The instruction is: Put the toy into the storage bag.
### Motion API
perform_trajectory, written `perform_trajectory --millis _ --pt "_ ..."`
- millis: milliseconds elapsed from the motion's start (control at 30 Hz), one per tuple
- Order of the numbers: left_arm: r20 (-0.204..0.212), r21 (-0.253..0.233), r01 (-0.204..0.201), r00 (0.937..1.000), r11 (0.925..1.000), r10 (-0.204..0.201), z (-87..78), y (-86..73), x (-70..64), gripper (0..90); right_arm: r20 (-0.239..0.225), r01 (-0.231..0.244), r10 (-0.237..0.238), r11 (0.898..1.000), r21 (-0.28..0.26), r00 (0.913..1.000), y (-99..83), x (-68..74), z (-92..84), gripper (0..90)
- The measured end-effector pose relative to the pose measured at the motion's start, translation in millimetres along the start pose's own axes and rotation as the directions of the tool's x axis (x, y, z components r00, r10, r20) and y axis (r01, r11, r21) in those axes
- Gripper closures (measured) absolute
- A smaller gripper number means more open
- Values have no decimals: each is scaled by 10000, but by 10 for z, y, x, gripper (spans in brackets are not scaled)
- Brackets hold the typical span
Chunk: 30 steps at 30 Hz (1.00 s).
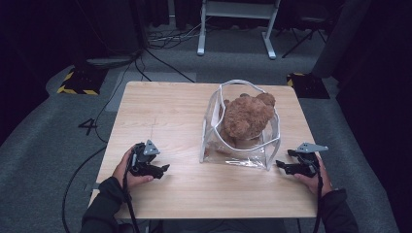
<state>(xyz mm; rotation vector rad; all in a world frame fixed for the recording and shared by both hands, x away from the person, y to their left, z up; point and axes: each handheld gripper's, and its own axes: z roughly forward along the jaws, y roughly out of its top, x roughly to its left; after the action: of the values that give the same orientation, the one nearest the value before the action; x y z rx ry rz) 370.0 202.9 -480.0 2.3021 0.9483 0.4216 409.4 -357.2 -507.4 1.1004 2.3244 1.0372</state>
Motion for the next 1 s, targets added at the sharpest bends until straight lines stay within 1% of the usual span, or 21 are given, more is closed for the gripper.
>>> perform_trajectory --millis 100,133,267,333,400,467,533,567,667,1000 --pt "22 49 199 9998 9998 -199 7 -71 -5 168 1 0 0 10000 -1 10000 0 0 0 235" --pt "-24 97 146 9999 9998 -145 4 -90 -10 167 2 -2 2 10000 0 10000 0 0 0 235" --pt "-133 42 298 9995 9995 -297 -1 -182 -47 167 2 1 -1 10000 -1 10000 0 0 0 235" --pt "-365 160 116 9993 9998 -110 5 -228 -79 169 14 -4 4 10000 -4 10000 0 1 0 234" --pt "-313 148 114 9995 9998 -109 8 -274 -105 165 16 -8 8 10000 -2 10000 -1 1 -1 235" --pt "-319 -10 274 9991 9996 -274 -7 -315 -109 163 15 -8 8 10000 -2 10000 -1 1 -1 235" --pt "-217 -220 610 9979 9979 -615 -9 -364 -94 164 17 -6 6 10000 -3 10000 -1 1 -1 235" --pt "-118 -346 827 9965 9960 -831 -9 -395 -86 163 18 -3 3 10000 -2 10000 -1 0 -2 235" --pt "-10 -619 1166 9931 9912 -1169 -13 -457 -74 161 21 -2 2 10000 0 10000 -2 0 -3 235" --pt "-39 -628 1267 9919 9899 -1272 -25 -476 -70 157 13 16 -16 10000 18 10000 -5 0 -6 235"
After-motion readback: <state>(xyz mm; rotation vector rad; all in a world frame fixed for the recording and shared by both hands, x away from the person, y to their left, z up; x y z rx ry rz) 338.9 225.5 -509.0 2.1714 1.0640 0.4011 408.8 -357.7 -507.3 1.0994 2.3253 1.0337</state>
